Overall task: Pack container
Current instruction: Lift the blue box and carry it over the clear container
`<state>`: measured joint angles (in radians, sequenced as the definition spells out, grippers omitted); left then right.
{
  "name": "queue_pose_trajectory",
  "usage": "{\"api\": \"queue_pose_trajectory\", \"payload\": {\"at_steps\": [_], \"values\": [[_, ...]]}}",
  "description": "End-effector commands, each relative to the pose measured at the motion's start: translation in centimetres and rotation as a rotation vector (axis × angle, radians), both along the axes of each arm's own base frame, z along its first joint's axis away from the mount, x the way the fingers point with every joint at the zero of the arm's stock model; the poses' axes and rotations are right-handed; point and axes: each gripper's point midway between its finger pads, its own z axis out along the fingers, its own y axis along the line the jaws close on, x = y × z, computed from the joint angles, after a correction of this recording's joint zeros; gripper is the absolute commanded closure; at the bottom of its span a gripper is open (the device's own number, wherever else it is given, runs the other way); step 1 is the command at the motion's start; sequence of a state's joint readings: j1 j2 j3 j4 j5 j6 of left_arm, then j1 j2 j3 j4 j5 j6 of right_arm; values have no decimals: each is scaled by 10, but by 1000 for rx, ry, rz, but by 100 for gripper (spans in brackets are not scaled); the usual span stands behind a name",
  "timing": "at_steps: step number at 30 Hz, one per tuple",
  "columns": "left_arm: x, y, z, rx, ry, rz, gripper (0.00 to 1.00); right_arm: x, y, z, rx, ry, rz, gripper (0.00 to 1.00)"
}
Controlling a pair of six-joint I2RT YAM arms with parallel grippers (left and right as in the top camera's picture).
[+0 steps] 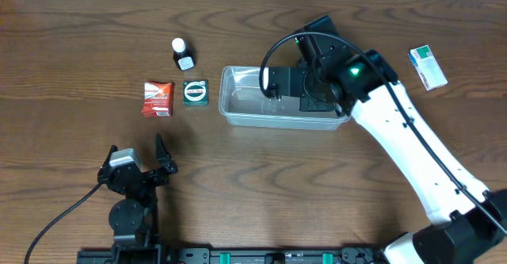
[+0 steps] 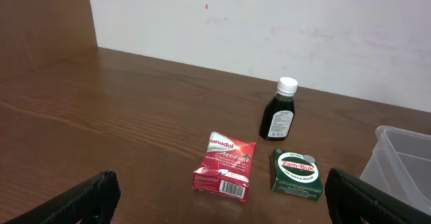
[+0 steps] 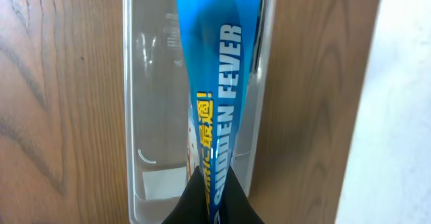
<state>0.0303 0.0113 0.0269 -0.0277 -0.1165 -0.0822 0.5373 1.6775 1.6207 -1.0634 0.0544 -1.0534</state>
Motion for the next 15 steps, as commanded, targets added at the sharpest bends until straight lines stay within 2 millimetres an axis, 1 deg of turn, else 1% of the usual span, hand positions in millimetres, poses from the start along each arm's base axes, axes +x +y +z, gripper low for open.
{"api": "queue_pose_trajectory", "payload": {"at_steps": [1, 7, 12, 15], "values": [[-1, 5, -19, -5, 55, 28, 2, 0, 5, -20, -28, 47, 25, 99], [-1, 5, -19, -4, 55, 28, 2, 5, 9, -54, -59, 122, 13, 99], [-1, 5, -19, -4, 55, 28, 2, 18, 14, -70, -51, 123, 1, 99], [-1, 5, -19, -4, 55, 28, 2, 26, 17, -75, -34, 117, -3, 99]]}}
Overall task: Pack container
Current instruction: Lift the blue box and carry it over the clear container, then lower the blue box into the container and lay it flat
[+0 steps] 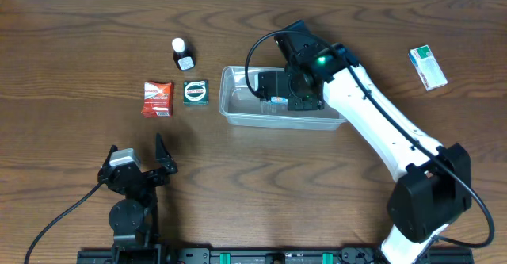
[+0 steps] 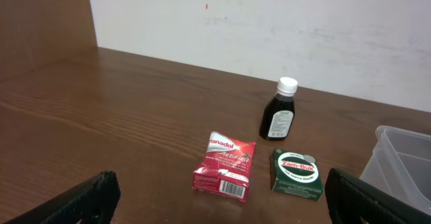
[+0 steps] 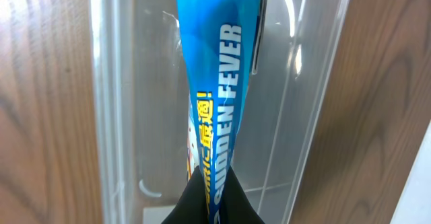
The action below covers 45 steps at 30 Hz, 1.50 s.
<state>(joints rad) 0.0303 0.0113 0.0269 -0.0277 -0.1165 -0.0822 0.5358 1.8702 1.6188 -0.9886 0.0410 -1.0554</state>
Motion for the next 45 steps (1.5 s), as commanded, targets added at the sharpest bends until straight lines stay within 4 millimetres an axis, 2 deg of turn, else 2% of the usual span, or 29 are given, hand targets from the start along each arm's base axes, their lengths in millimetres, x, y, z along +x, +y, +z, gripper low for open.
{"api": "queue_pose_trajectory", "payload": {"at_steps": [1, 7, 13, 22, 30, 34, 40, 43, 45], "values": [[-1, 5, -19, -4, 55, 28, 2, 5, 2, -6, 18, 4, -10, 99], [-1, 5, -19, -4, 55, 28, 2, 14, 2, -19, 17, 5, -20, 99], [-1, 5, -19, -4, 55, 28, 2, 18, -7, -34, 13, 12, -41, 99], [-1, 5, -19, -4, 55, 28, 2, 18, -15, -56, 12, 12, -58, 99], [-1, 5, -19, -4, 55, 28, 2, 20, -24, -62, 11, 16, -78, 99], [-1, 5, -19, -5, 55, 28, 2, 14, -28, -64, -2, 42, -86, 85], [-1, 5, -19, -4, 55, 28, 2, 14, -31, -61, -22, 29, -134, 74], [-1, 5, -19, -5, 55, 28, 2, 10, -28, -55, -20, 23, -135, 68], [-1, 5, -19, -4, 55, 28, 2, 9, -24, -48, -4, 10, -148, 60]]}}
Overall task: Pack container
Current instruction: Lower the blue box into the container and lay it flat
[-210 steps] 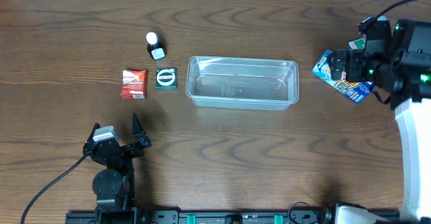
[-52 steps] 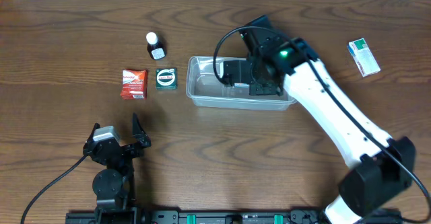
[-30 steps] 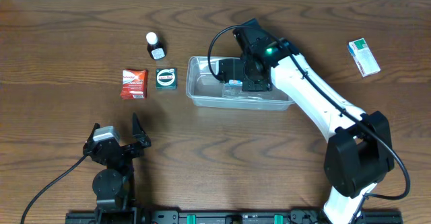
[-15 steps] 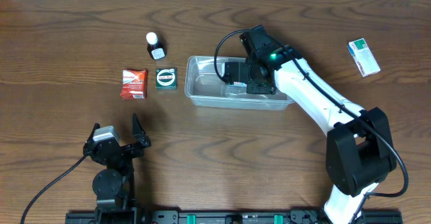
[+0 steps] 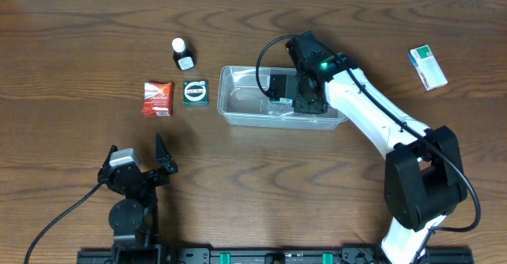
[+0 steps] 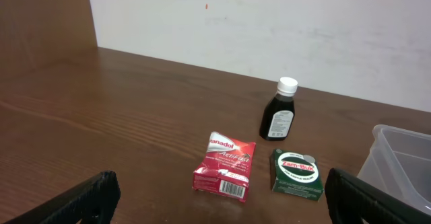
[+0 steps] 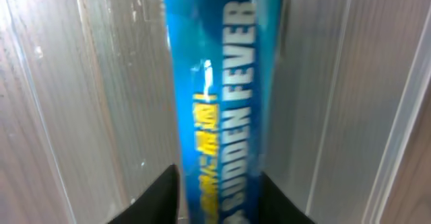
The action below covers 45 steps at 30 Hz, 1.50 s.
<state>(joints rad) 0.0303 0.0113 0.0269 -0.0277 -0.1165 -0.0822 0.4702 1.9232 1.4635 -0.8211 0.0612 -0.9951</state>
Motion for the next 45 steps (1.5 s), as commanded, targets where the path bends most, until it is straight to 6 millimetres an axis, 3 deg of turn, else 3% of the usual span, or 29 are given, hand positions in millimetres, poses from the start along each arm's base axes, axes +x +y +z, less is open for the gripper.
{"api": "queue_pose_trajectory", "payload": {"at_steps": [1, 7, 11, 16, 21, 24, 25, 29, 34, 42, 45], "values": [[-1, 5, -19, -5, 55, 28, 2, -4, 6, 16, 22, -31, -26, 56], [-1, 5, -19, -4, 55, 28, 2, -18, 22, 57, 126, -76, -62, 38], [-1, 5, -19, -5, 55, 28, 2, -29, 27, 75, 197, -63, -90, 40], [-1, 5, -19, -4, 55, 28, 2, -31, 31, 78, 265, -30, -207, 42], [-1, 5, -19, -4, 55, 28, 2, -33, 40, 80, 348, 13, -305, 59], [-1, 5, -19, -5, 55, 28, 2, -15, 40, 88, 420, -34, -454, 78], [-1, 5, -19, -4, 55, 28, 2, -3, 37, 92, 462, -62, -556, 96], [-1, 5, -19, -4, 55, 28, 2, 25, 26, 100, 553, -132, -758, 99], [-1, 5, -19, -5, 55, 28, 2, 45, 12, 90, 567, -178, -900, 99], [-1, 5, -19, -5, 55, 28, 2, 53, -1, 51, 514, -127, -985, 99], [-1, 5, -19, -4, 55, 28, 2, 55, -4, 46, 508, -121, -1002, 99]]}}
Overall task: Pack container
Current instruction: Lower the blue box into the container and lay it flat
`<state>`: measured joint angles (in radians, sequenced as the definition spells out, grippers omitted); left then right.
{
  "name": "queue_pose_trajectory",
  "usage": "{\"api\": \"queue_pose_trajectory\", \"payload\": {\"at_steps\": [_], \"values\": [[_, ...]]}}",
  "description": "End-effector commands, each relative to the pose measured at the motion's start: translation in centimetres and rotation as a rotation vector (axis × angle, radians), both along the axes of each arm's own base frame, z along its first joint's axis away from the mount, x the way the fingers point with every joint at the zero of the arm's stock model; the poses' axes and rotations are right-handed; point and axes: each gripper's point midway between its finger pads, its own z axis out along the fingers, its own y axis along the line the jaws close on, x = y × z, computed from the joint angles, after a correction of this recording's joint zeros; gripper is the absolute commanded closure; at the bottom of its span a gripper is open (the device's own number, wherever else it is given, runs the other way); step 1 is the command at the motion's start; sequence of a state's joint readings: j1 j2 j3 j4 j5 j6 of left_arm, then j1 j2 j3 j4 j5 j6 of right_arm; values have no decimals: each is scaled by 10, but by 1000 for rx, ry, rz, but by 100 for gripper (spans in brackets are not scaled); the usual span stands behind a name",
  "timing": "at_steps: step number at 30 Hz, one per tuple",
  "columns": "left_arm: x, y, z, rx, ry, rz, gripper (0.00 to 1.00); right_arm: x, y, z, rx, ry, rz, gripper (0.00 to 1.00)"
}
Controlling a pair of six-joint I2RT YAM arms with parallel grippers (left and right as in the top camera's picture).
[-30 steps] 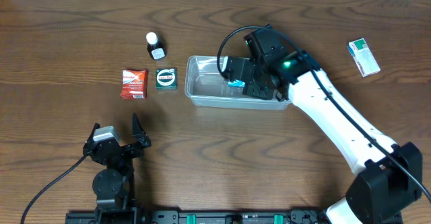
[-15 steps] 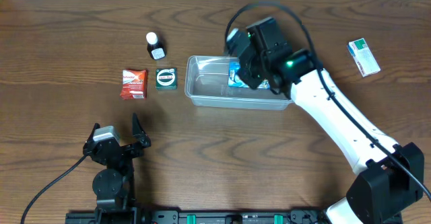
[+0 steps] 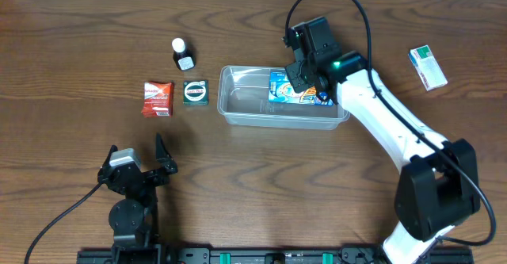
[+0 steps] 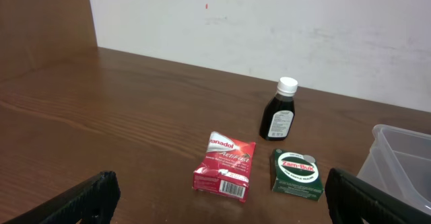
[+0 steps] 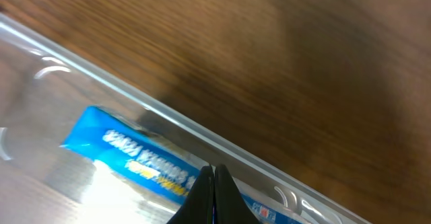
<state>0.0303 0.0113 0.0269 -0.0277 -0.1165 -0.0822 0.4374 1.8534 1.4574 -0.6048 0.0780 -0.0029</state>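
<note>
The clear plastic container (image 3: 245, 97) stands mid-table, and a blue packet (image 3: 297, 89) lies flat in its right half. My right gripper (image 3: 299, 75) hovers over that end, shut with nothing in it. The right wrist view shows the gripper (image 5: 214, 183) with its fingers pressed together above the blue packet (image 5: 135, 160), near the container's rim (image 5: 168, 113). Left of the container are a red Panadol packet (image 3: 158, 98), a green Zam-Buk box (image 3: 195, 93) and a dark bottle (image 3: 183, 55). My left gripper (image 3: 139, 169) rests open at the front left.
A white and green box (image 3: 428, 66) lies at the far right. In the left wrist view, beyond my open gripper (image 4: 215, 200), sit the red packet (image 4: 225, 167), green box (image 4: 296, 173), bottle (image 4: 281, 109) and the container's corner (image 4: 401, 160).
My right gripper was low in the container with its fingers apart round the blue packet. Now the packet lies flat in the container and the gripper is shut, higher and turned toward the far rim.
My right gripper held the blue packet upright over the container's right end, then over its middle. Then it was down inside with the fingers parted. Now the packet rests in the container and the gripper is off it. The left arm stayed still.
</note>
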Motion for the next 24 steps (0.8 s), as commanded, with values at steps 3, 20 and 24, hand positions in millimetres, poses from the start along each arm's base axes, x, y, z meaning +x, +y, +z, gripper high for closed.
{"api": "queue_pose_trajectory", "payload": {"at_steps": [3, 20, 24], "values": [[-1, 5, -19, -4, 55, 28, 2, 8, -12, -3, 14, 1, -69, 99], [-1, 5, -19, -4, 55, 28, 2, 5, -28, -12, -2, 45, -97, 99], [-1, 5, -19, -5, 55, 28, 2, 4, -29, -12, -5, 50, -97, 99]]}}
